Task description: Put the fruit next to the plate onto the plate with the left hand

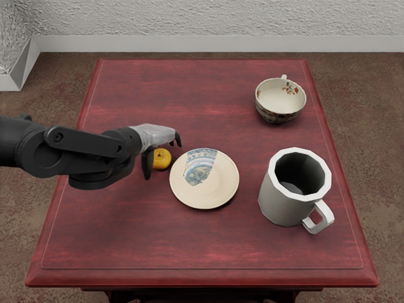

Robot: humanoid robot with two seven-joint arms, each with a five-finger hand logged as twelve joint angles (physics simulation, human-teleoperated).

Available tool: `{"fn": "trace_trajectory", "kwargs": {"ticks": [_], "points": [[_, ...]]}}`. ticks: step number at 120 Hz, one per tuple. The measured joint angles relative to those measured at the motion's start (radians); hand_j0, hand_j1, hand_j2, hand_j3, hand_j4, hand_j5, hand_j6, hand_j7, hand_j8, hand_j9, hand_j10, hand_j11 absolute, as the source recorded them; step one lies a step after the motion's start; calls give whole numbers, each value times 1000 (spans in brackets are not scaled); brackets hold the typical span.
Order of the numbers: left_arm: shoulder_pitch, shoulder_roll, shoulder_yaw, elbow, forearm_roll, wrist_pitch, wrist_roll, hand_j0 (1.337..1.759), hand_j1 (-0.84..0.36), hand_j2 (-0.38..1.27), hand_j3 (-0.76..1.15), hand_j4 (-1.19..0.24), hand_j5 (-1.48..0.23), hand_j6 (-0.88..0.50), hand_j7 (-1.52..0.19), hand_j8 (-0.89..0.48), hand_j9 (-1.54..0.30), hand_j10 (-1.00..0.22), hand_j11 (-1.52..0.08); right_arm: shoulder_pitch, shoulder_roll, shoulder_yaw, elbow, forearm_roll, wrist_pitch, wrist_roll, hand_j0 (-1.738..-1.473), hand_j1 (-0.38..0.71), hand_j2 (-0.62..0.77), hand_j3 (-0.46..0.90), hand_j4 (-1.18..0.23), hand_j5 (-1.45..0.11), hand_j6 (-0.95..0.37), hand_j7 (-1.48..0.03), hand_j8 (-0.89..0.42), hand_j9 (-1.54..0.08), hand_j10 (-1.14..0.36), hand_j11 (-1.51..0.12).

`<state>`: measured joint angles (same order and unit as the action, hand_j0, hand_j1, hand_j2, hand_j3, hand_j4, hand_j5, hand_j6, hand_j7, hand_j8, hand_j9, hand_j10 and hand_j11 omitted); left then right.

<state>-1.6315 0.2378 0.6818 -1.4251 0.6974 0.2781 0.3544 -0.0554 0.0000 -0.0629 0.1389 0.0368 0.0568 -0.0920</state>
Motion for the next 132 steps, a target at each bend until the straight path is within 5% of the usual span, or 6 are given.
{"fn": "trace_trajectory", "kwargs": {"ticks": [132], "points": [[26, -2, 22, 10, 35, 67, -1, 1658, -125, 80, 0, -396, -514, -396, -514, -396, -514, -396, -514, -1, 0, 0, -1, 0, 0, 0, -1658, -320, -5, 0, -24, -31, -24, -31, -24, -31, -24, -31]]}}
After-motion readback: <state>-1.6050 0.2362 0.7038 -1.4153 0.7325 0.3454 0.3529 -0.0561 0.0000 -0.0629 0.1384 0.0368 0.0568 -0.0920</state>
